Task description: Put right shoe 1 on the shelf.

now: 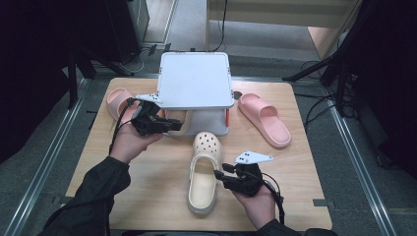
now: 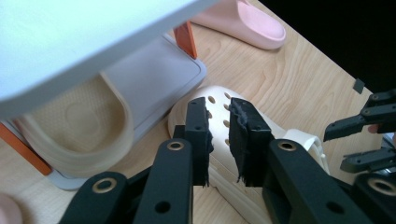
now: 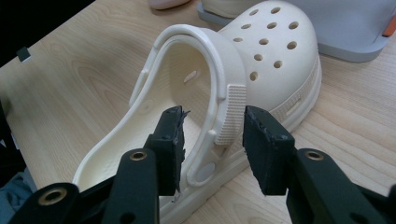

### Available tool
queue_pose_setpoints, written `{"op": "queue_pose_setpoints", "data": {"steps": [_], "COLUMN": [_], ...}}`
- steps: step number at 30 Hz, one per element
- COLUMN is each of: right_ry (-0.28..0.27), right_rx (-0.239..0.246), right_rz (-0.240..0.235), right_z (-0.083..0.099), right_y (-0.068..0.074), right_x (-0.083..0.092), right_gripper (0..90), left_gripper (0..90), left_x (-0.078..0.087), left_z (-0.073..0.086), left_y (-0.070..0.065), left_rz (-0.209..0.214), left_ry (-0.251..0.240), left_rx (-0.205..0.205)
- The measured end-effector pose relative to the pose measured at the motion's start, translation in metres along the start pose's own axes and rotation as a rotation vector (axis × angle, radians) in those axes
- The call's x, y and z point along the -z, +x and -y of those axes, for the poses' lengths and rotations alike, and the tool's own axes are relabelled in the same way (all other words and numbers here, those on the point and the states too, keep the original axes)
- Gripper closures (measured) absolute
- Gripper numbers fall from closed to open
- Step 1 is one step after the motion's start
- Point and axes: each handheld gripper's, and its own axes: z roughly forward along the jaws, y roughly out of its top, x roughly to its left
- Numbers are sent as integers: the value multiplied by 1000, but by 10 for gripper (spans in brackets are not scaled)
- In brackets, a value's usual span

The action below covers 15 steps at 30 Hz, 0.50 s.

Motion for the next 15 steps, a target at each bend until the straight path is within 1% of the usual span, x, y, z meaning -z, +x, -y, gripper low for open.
{"op": "queue_pose_setpoints", "data": {"steps": [2,5,6,8,12,13,15], "right_ry": [3,3,4,5,8,8,17], "right_rx": [1,-3,-5,-8,-16,-18,-15], "right_rz": [2,7,9,15,26,29,36], "right_z": [0,-1,-1,0,0,0,0], "right_y": [1,3,3,3,4,4,5], "right_x": [-2,-6,-7,-9,-14,-15,-19], "right_gripper": [572,558,555,541,523,516,515], "left_gripper": [768,807,820,834,846,855,873], "left_x": [2,7,7,10,13,14,17], "left_z": [-5,-16,-18,-25,-34,-37,-40], "left_y": [3,7,9,14,25,28,33], "left_rz": [2,-12,-10,-22,-45,-48,-52], "left_ry": [-5,-11,-15,-22,-19,-9,-15], "left_rx": [1,-10,-8,-3,10,11,16]}}
